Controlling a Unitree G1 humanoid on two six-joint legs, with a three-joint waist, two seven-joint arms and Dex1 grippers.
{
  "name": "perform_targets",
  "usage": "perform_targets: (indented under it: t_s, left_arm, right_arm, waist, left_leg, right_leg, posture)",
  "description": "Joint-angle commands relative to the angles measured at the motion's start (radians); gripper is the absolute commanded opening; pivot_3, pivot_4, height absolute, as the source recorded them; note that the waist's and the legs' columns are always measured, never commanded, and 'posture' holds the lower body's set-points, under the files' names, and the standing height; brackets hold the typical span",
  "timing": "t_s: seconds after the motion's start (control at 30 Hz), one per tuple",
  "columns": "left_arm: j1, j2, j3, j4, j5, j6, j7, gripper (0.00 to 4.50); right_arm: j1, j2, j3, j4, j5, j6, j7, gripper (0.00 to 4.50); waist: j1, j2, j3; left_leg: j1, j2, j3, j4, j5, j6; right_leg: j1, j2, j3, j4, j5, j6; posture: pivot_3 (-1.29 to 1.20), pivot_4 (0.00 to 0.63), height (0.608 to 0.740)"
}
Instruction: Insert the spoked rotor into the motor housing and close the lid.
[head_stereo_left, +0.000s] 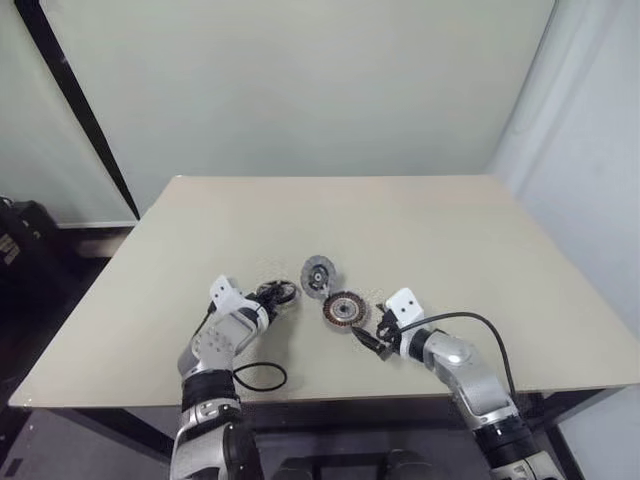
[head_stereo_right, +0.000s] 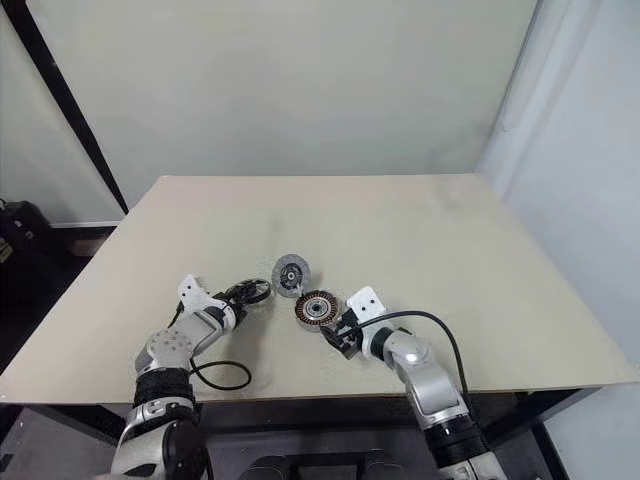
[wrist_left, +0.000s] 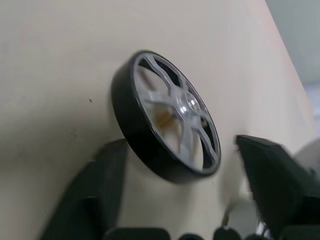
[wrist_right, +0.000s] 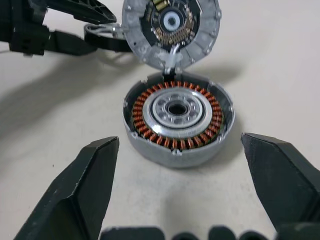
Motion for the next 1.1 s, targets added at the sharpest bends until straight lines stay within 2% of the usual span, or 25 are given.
perform_targets:
  t_s: [0.03, 0.17, 0.2, 0.3, 0.33, 0.5, 0.67, 0.83, 0.97, 1.1]
  left_arm:
    - [-0.033, 0.005, 0.012, 0.007, -0.007, -0.049, 0.005, 1.82]
    - [-0.014, 0.003, 0.012, -0.031, -0.028, -0.045, 0.000, 0.44]
    - [-0.005, 0.002, 0.014, -0.049, -0.037, -0.039, 0.000, 0.24]
    - [0.030, -0.002, 0.027, -0.123, -0.076, -0.009, 0.002, 0.25]
    - [0.046, -0.004, 0.033, -0.157, -0.096, 0.007, 0.006, 0.25]
    - [0.130, -0.006, 0.088, -0.347, -0.260, 0.135, 0.034, 0.25]
    - [0.279, 0.055, 0.158, -0.507, -0.606, 0.386, 0.022, 0.25]
    - [0.433, 0.094, 0.093, -0.623, -0.820, 0.493, 0.011, 0.25]
    - [0.472, 0.068, 0.005, -0.666, -0.875, 0.469, 0.035, 0.25]
    - [0.425, 0.030, -0.103, -0.633, -0.818, 0.416, 0.052, 0.25]
  right_arm:
    - [-0.002, -0.002, -0.012, -0.062, 0.025, 0.005, -0.006, 3.00]
    - [0.000, -0.008, -0.022, -0.070, 0.030, 0.015, -0.006, 1.62]
    - [0.001, -0.010, -0.025, -0.070, 0.031, 0.015, -0.006, 1.22]
    - [-0.001, -0.018, -0.034, -0.069, 0.034, 0.016, -0.007, 0.21]
    - [-0.001, -0.020, -0.036, -0.068, 0.035, 0.015, -0.008, 0.03]
    - [0.000, -0.034, -0.046, -0.061, 0.038, 0.012, -0.011, 0.00]
    - [0.008, -0.050, -0.058, -0.048, 0.042, 0.006, -0.020, 0.00]
    - [0.017, -0.061, -0.064, -0.036, 0.042, 0.000, -0.025, 0.00]
    - [0.018, -0.060, -0.062, -0.027, 0.041, -0.003, -0.026, 0.00]
    - [0.013, -0.055, -0.055, -0.022, 0.037, -0.005, -0.027, 0.00]
  waist:
    - [0.000, -0.001, 0.000]
    - [0.000, -0.002, 0.000]
    - [0.000, -0.002, 0.000]
    - [0.000, -0.003, 0.000]
    - [0.000, -0.004, 0.000]
    - [0.000, -0.005, 0.000]
    - [-0.001, -0.006, 0.000]
    - [0.000, -0.007, 0.000]
    - [0.001, -0.006, 0.000]
    - [0.000, -0.007, 0.000]
  left_leg:
    - [0.000, 0.000, 0.000, 0.000, 0.000, 0.000]
    - [0.000, 0.000, 0.000, 0.000, 0.000, 0.000]
    - [0.000, 0.000, 0.000, 0.000, 0.000, 0.000]
    - [0.000, 0.000, 0.000, 0.000, -0.001, -0.001]
    - [0.000, 0.000, 0.000, 0.000, -0.001, -0.001]
    - [0.000, 0.000, 0.000, 0.000, -0.001, -0.002]
    - [-0.001, 0.000, 0.000, 0.000, -0.001, -0.002]
    - [0.000, 0.001, 0.000, 0.000, -0.002, -0.003]
    - [0.000, 0.000, -0.001, 0.002, -0.004, -0.006]
    - [0.000, 0.000, -0.001, 0.004, -0.004, -0.006]
  right_leg:
    - [0.000, 0.000, 0.000, 0.000, 0.000, 0.000]
    - [0.000, 0.000, 0.000, 0.000, 0.000, 0.000]
    - [0.000, 0.000, 0.000, 0.000, 0.000, 0.000]
    - [0.000, 0.000, 0.000, 0.000, 0.000, 0.000]
    - [0.000, 0.000, 0.000, 0.000, 0.000, 0.000]
    - [-0.001, 0.000, 0.000, 0.000, 0.000, 0.000]
    - [0.000, 0.000, 0.000, 0.000, 0.000, 0.000]
    - [0.000, -0.001, 0.000, -0.001, 0.000, 0.000]
    - [0.000, -0.002, -0.001, -0.001, 0.000, 0.000]
    - [0.000, -0.002, -0.001, -0.004, 0.000, 0.000]
  posture:
    - [0.00, 0.000, 0.740]
    - [0.00, 0.000, 0.740]
    - [0.00, 0.000, 0.740]
    - [0.00, 0.000, 0.740]
    - [0.00, 0.000, 0.740]
    - [0.00, 0.000, 0.740]
    - [0.00, 0.000, 0.740]
    - [0.00, 0.000, 0.740]
    - [0.00, 0.000, 0.740]
    - [0.00, 0.000, 0.740]
